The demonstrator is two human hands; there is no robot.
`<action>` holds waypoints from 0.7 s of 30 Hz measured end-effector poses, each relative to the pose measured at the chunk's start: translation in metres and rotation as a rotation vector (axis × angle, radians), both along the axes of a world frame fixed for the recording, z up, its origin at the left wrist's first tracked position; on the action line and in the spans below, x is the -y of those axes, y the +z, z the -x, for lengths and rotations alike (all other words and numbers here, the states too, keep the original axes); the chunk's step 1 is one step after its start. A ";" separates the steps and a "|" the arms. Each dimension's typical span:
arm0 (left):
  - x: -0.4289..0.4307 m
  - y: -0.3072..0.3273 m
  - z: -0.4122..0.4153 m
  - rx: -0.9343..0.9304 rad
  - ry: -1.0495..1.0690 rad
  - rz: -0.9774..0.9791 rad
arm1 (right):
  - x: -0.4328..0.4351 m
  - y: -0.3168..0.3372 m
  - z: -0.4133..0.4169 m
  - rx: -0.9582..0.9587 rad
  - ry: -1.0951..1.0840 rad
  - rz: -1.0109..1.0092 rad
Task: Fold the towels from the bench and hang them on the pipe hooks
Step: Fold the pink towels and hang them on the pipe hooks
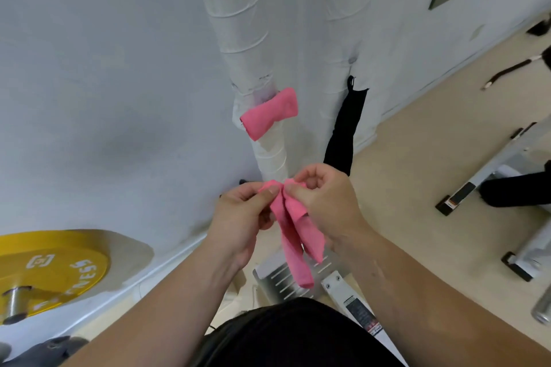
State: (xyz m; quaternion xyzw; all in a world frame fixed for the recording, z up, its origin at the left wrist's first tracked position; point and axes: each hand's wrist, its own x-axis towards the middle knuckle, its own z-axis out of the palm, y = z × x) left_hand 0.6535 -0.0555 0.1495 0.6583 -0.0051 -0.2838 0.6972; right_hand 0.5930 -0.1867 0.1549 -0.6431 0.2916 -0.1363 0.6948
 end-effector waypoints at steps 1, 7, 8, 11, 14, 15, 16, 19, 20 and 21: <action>0.002 0.000 -0.001 0.000 0.005 -0.004 | -0.002 0.001 -0.001 -0.009 0.016 -0.057; 0.003 0.008 -0.020 -0.016 0.033 0.033 | 0.002 0.006 -0.004 0.086 0.158 -0.318; 0.003 0.011 -0.021 -0.012 0.025 0.044 | 0.003 0.006 -0.004 0.096 0.177 -0.222; 0.002 0.018 -0.022 -0.014 -0.018 0.079 | 0.007 0.008 -0.008 0.100 0.164 0.008; -0.002 0.018 -0.024 -0.015 -0.054 0.057 | 0.010 0.016 -0.011 0.129 0.175 0.202; -0.004 0.017 -0.025 -0.011 -0.060 0.040 | 0.012 0.018 -0.011 0.132 0.202 0.273; -0.006 0.018 -0.026 -0.004 -0.069 0.013 | 0.014 0.019 -0.011 0.137 0.247 0.319; -0.016 0.021 -0.031 0.014 -0.111 -0.019 | 0.022 0.019 -0.009 0.147 0.406 0.324; -0.019 0.021 -0.033 0.017 -0.126 -0.014 | 0.024 0.019 -0.010 0.137 0.429 0.333; -0.022 0.022 -0.034 0.019 -0.142 -0.009 | 0.024 0.018 -0.010 0.130 0.444 0.358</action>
